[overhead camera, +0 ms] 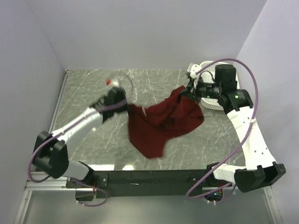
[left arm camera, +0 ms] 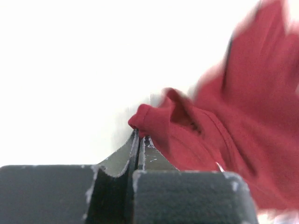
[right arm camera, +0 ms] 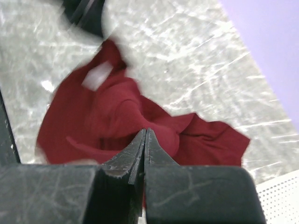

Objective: Fold and stack the t-shirts
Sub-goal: Flatten the tshirt out

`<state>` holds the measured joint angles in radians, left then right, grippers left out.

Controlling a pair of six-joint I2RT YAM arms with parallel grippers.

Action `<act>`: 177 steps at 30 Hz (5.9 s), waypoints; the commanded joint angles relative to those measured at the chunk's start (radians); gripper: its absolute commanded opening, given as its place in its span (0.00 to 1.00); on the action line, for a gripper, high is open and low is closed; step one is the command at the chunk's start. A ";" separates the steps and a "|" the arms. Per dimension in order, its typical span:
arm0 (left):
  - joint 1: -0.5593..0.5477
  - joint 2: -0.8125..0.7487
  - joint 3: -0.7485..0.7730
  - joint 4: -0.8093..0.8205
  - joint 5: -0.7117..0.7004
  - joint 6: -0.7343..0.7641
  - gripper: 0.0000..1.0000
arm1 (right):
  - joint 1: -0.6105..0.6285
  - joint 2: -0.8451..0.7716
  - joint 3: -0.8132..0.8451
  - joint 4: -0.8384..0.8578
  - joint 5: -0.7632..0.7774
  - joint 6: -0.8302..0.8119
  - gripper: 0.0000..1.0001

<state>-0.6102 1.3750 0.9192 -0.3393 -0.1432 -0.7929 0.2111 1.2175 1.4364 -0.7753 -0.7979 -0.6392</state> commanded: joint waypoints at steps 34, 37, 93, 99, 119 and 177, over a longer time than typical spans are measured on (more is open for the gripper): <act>0.667 0.059 0.081 0.106 0.146 0.279 0.01 | 0.897 0.228 -0.028 0.070 -0.247 -0.036 0.00; 0.688 -0.007 0.044 0.080 0.146 0.302 0.03 | 1.009 0.359 0.042 0.071 -0.222 -0.011 0.01; 0.400 -0.350 -0.189 0.111 0.471 0.416 0.76 | 0.002 -0.189 -0.548 -0.407 0.353 -0.254 0.00; 0.366 -0.180 -0.073 0.197 0.573 0.342 0.75 | -0.001 -0.374 -0.686 -0.432 0.532 -0.415 0.57; 0.063 0.814 0.894 -0.190 0.202 0.101 0.64 | -0.199 -0.071 -0.541 0.142 -0.009 0.191 0.58; 0.053 0.012 -0.236 0.201 0.337 -0.158 0.01 | -0.257 -0.125 -0.559 0.113 -0.076 0.147 0.57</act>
<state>-0.5522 1.4517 0.9020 -0.2855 0.0208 -0.8845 -0.0448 1.0946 0.8764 -0.6662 -0.8440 -0.4606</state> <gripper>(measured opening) 0.015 0.575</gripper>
